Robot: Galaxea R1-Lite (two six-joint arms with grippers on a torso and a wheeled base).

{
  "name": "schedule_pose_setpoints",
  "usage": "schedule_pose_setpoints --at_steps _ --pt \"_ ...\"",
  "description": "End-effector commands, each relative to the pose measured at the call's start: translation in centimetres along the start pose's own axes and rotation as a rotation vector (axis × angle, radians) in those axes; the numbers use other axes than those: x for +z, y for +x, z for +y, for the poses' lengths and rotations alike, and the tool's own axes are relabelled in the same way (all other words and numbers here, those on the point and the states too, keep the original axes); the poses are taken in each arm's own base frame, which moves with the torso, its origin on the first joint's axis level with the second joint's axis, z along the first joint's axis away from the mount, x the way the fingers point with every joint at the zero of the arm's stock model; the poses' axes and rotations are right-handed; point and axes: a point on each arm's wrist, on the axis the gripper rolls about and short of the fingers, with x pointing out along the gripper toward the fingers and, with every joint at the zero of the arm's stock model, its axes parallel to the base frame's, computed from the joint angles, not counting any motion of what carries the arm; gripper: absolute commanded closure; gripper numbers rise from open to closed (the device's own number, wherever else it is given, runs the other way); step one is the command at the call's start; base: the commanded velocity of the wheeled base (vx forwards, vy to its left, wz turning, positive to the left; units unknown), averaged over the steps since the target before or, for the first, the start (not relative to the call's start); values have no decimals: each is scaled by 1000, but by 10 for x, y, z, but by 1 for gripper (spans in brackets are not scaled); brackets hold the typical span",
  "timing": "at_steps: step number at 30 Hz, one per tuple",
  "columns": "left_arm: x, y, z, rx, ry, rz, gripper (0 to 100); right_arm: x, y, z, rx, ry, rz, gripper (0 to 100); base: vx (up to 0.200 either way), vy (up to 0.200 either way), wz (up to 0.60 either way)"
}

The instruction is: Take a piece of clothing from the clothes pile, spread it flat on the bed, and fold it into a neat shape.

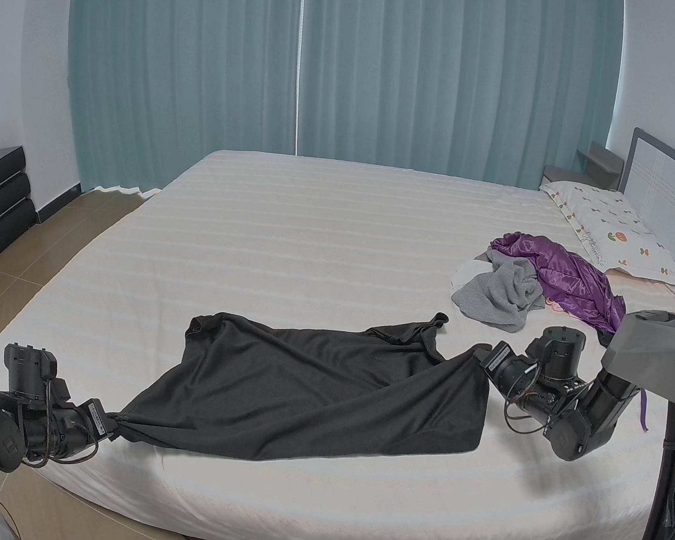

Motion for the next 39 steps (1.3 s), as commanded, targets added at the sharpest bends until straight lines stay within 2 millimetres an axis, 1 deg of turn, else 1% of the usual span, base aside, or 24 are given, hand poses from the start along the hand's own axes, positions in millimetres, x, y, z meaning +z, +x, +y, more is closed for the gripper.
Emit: schedule_pose_setpoints --at_steps 1,3,5,6,7,9,11,12,16,20,22,23,24,25,27,31,32,33,35,36,37,39 --pt "0 11 3 16 -11 28 100 -10 45 -12 -25 -3 -11 100 0 0 0" --pt "0 11 3 15 -12 29 100 -13 59 -18 -55 -20 -57 100 0 0 0" --pt "0 11 3 16 -13 30 100 -11 68 -18 -60 -33 -94 100 0 0 0" --pt "0 11 3 16 -13 30 100 -11 68 -18 -60 -33 -94 100 0 0 0" --pt "-1 12 3 19 -14 35 100 -8 75 -19 -50 -33 -120 100 0 0 0" --pt "-1 13 3 20 -13 39 100 -6 80 -19 -39 -32 -134 100 0 0 0" --pt "-2 14 4 21 -14 41 100 -9 83 -19 -38 -36 -132 100 0 0 0" --pt "-2 14 4 21 -14 41 100 -11 84 -19 -38 -37 -128 0 0 0 0" --pt "-2 13 3 20 -24 42 100 -13 83 -17 -34 -49 -113 0 0 0 0" --pt "-2 13 3 19 -33 43 100 -4 70 -11 -26 -48 -114 0 0 0 0" --pt "-2 13 3 17 -33 44 100 4 54 -8 -20 -45 -97 0 0 0 0" --pt "-2 13 3 17 -33 44 100 5 52 -8 -18 -45 -95 0 0 0 0" --pt "-2 13 3 12 -33 47 100 12 39 -6 -9 -42 -83 0 0 0 0" --pt "-2 13 3 12 -33 47 100 12 39 -6 -9 -42 -83 0 0 0 0" --pt "-3 12 3 8 -34 52 100 19 19 -4 -12 -37 -65 0 0 0 0" --pt "-4 12 3 9 -34 54 100 21 -7 -2 -18 -29 -46 0 0 0 0" --pt "-4 12 3 9 -34 54 100 21 -7 -2 -18 -29 -46 0 0 0 0" --pt "-4 12 3 9 -34 54 100 20 -24 0 6 -34 -26 0 0 0 0" --pt "-4 11 3 8 -34 53 100 13 -39 -3 18 -39 4 0 0 0 0" --pt "-4 11 3 8 -34 53 100 13 -39 -3 18 -39 4 0 0 0 0" --pt "-4 10 3 8 -34 53 100 4 -49 -6 26 -47 44 0 0 0 0" --pt "-4 10 3 8 -34 52 100 -10 -57 -11 19 -60 108 0 0 0 0"
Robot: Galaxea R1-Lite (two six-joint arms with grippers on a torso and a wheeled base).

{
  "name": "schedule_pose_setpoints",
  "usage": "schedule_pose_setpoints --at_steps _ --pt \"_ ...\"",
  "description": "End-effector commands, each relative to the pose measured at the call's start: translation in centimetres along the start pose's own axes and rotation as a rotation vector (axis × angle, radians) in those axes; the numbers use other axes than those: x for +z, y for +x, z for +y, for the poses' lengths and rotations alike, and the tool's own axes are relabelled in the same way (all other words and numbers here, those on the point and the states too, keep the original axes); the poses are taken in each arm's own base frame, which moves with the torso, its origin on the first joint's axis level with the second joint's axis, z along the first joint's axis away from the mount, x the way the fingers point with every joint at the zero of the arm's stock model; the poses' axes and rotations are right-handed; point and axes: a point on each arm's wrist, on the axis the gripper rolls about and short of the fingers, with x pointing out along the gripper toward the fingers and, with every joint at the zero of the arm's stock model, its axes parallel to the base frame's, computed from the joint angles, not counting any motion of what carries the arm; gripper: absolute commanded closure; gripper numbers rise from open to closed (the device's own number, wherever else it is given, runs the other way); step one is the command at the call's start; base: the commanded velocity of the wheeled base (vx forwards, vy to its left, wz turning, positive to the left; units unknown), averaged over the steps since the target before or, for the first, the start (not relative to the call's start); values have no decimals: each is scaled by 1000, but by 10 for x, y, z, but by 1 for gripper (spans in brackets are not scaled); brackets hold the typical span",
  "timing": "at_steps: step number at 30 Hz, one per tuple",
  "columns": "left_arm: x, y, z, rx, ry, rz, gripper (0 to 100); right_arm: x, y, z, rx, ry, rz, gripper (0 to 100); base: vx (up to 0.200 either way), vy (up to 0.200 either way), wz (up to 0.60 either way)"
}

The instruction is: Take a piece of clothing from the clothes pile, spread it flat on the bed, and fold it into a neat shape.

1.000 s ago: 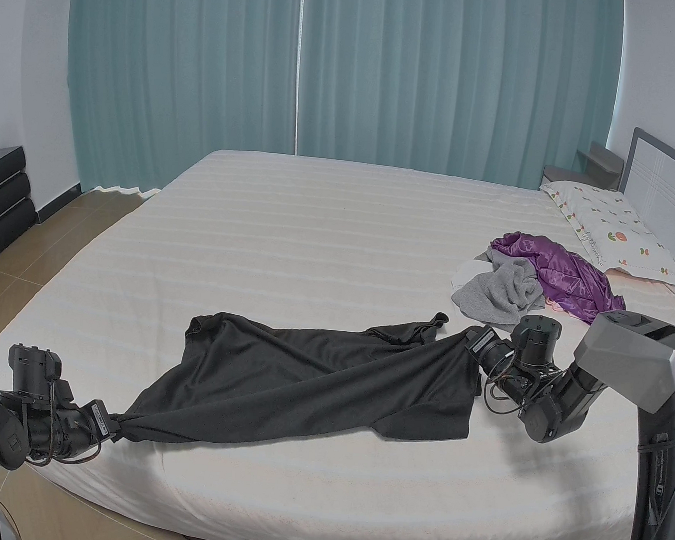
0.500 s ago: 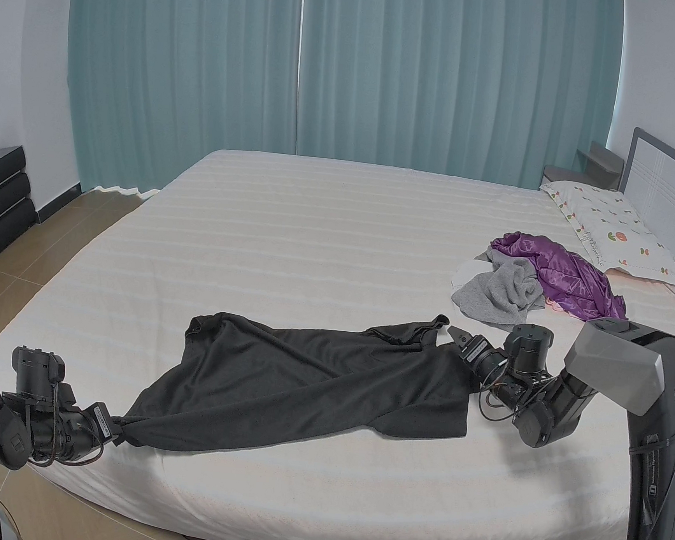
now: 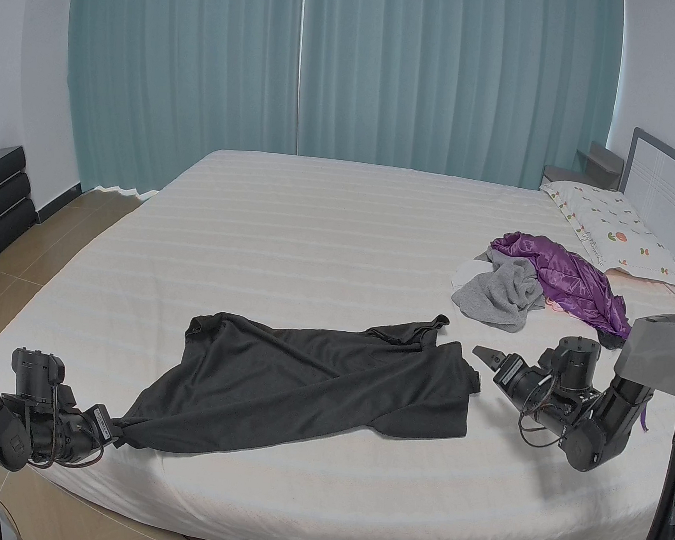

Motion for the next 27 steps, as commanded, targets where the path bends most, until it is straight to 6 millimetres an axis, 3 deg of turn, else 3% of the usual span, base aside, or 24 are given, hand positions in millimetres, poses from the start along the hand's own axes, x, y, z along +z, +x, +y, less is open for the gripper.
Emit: schedule_pose_setpoints --at_steps 1,4,14,23,24,27 --pt "0 -1 0 -2 1 -1 100 -19 -40 2 35 -28 99 0 0 0 0" --pt "-1 -2 0 -3 2 -1 100 -40 -40 -6 4 -32 176 0 0 0 0" --pt "-1 -1 0 -1 0 5 100 -79 -23 -21 -49 -42 291 0 0 0 0" --pt "-1 0 0 1 1 8 100 -74 0 -16 -13 -40 237 0 0 0 0" --pt "-1 0 0 2 1 7 100 -74 2 -15 -8 -43 235 100 0 0 0" --pt "-1 0 0 2 1 7 100 -74 8 -15 -3 -42 221 100 0 0 0"
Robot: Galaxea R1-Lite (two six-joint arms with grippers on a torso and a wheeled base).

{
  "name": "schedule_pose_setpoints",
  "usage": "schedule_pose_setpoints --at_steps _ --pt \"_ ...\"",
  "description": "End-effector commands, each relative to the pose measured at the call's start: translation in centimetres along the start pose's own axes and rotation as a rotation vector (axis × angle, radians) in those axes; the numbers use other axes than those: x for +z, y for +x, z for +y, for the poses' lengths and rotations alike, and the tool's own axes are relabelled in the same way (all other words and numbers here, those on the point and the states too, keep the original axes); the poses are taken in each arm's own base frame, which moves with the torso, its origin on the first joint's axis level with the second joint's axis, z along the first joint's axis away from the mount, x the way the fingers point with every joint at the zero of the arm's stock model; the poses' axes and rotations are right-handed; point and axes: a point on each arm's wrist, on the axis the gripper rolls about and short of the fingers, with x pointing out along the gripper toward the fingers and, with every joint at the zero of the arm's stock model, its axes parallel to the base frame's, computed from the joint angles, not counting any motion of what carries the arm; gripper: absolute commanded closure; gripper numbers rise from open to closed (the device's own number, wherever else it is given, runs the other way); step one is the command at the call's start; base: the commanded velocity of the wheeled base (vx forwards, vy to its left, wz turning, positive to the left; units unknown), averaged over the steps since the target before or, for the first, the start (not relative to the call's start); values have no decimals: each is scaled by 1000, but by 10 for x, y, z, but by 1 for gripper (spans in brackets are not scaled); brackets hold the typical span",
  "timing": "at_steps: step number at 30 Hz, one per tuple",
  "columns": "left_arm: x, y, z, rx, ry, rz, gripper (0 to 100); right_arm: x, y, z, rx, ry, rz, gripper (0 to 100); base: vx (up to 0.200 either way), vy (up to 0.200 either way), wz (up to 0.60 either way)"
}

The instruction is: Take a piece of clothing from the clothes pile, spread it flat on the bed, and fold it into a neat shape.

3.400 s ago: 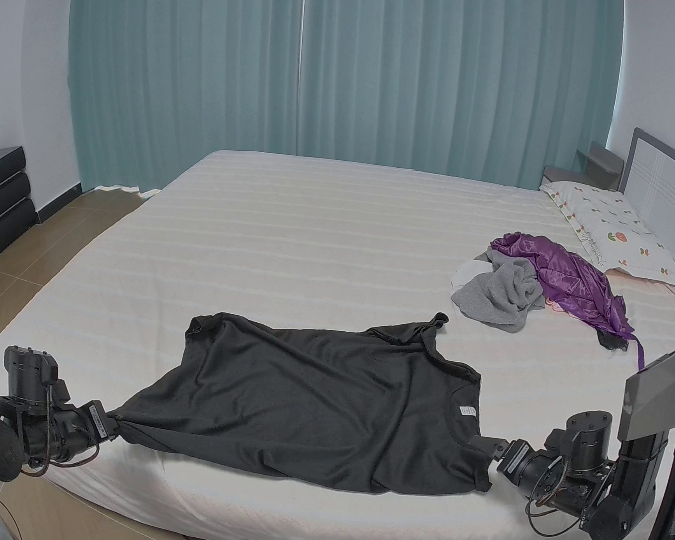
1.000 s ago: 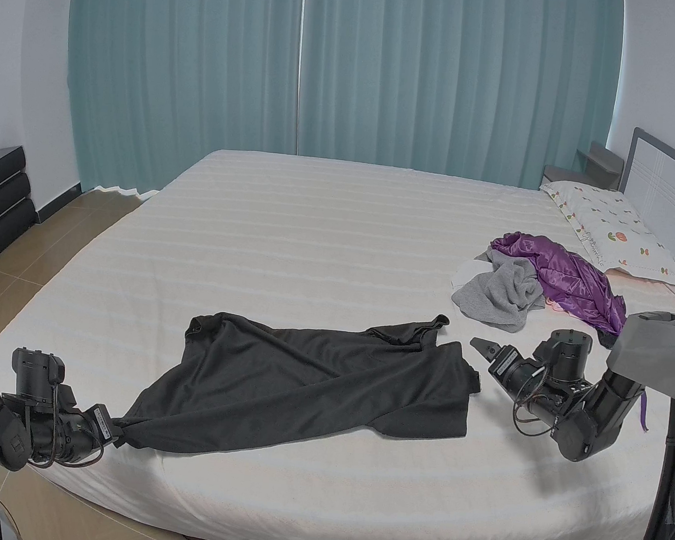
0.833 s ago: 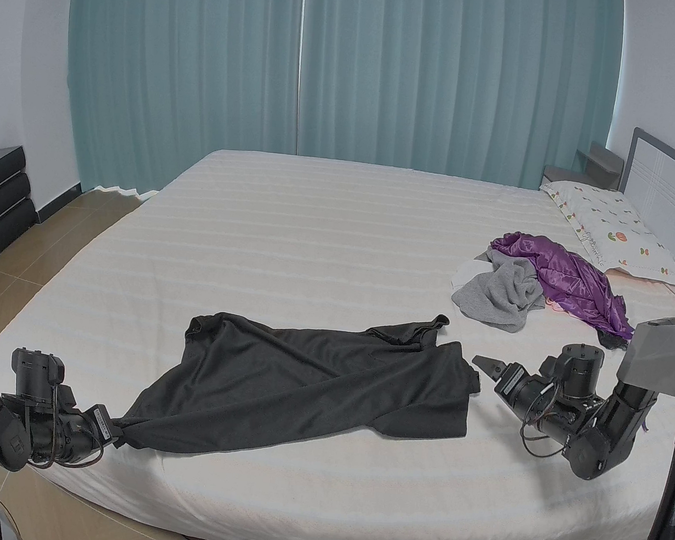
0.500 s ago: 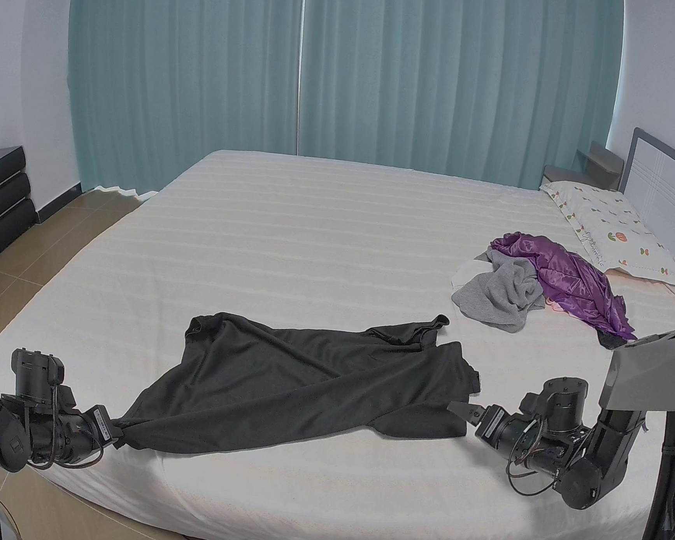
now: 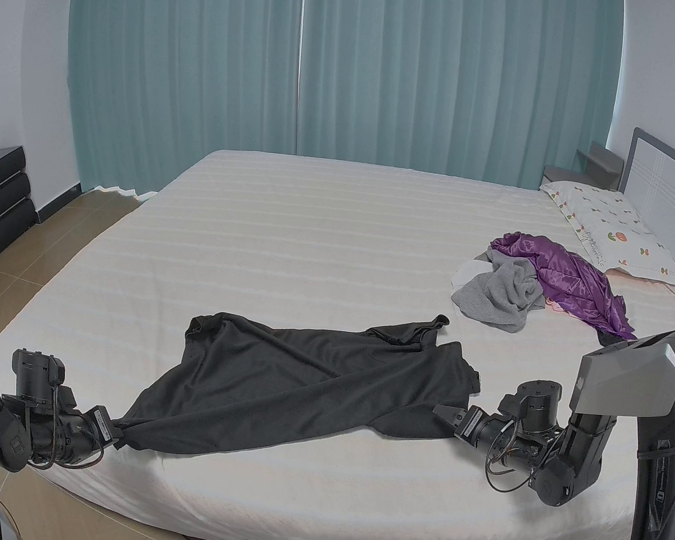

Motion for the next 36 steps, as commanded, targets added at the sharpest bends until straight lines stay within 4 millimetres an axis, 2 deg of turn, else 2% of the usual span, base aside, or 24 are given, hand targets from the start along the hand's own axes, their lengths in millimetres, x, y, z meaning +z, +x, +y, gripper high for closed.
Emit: schedule_pose_setpoints --at_steps 1,7,16,18,19,20,21,23,24,25,30,36 --pt "0 1 0 2 -1 0 100 -1 8 -2 -5 0 -10 100 0 0 0" --pt "0 0 0 1 -1 3 100 1 1 -2 -21 3 -21 100 0 0 0" --pt "0 -1 0 0 0 -2 100 17 -53 8 10 92 -52 100 0 0 0" --pt "-1 -2 0 0 0 -2 100 18 -60 8 18 94 -46 100 0 0 0" --pt "-2 -2 1 3 2 2 100 18 -76 7 38 102 -28 100 0 0 0" --pt "-2 -2 1 3 2 2 100 18 -76 7 38 102 -28 100 0 0 0" --pt "-2 -2 1 4 3 1 100 16 -91 5 54 109 -5 100 0 0 0" --pt "-2 -2 1 4 7 1 100 14 -103 3 66 116 14 100 0 0 0" --pt "-2 -2 1 4 7 1 100 14 -103 3 66 116 14 100 0 0 0" --pt "-4 -3 2 10 10 4 100 13 -114 0 74 122 22 100 0 0 0" --pt "-3 -6 1 7 12 -6 100 7 -138 -5 86 138 49 100 0 0 0" --pt "-3 -12 -1 -3 16 -27 100 18 -150 -8 88 159 14 100 0 0 0"
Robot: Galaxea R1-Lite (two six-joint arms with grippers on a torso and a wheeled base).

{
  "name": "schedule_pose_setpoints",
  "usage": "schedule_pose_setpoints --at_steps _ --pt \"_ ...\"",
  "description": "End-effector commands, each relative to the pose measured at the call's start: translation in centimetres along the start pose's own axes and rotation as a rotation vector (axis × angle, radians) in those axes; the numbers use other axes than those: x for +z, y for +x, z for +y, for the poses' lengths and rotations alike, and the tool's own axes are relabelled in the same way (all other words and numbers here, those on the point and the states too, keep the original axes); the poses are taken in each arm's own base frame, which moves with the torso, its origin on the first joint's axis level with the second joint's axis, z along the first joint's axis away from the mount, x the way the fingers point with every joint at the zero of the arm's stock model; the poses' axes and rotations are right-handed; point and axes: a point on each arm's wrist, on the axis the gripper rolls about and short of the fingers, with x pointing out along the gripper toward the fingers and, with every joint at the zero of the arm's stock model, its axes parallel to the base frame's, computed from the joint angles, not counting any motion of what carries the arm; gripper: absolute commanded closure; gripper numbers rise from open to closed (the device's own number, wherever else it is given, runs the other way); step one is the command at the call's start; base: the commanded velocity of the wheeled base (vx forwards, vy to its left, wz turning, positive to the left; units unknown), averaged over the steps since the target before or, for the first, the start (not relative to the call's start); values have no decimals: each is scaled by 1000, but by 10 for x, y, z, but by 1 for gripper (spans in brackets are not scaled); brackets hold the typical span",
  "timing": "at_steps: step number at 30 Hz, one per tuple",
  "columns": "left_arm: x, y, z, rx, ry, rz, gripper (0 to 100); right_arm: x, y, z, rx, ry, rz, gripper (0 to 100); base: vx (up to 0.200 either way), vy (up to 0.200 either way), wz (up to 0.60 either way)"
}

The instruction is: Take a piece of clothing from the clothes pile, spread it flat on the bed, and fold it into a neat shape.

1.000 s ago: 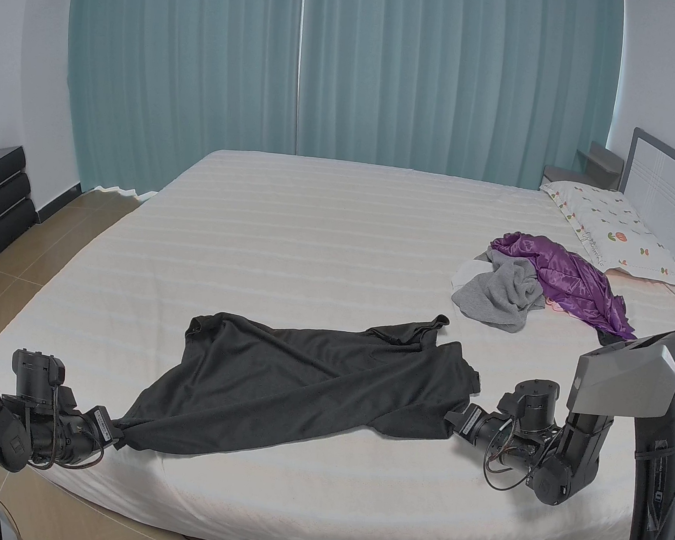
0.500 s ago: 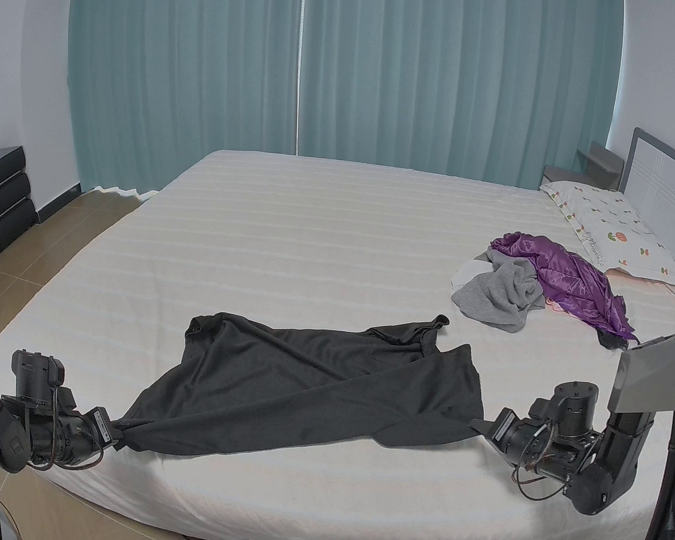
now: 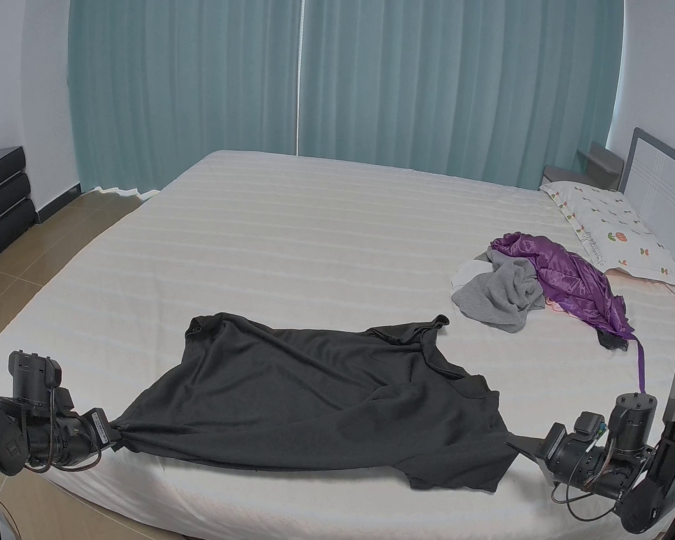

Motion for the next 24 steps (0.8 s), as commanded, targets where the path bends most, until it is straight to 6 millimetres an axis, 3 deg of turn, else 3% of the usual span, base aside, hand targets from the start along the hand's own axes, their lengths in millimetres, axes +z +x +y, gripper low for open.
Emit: schedule_pose_setpoints --at_steps 1,8,15,24 --pt "0 -7 -1 -10 3 -24 100 4 -18 2 0 10 -13 100 0 0 0" --pt "-4 -10 0 -3 41 -13 100 -9 -33 0 -79 -41 119 100 0 0 0" --pt "-6 -15 3 9 91 -15 100 -9 -48 9 -66 -77 109 100 0 0 0" --pt "-4 -20 2 1 95 -42 100 -12 -50 9 -81 -71 130 100 0 0 0"
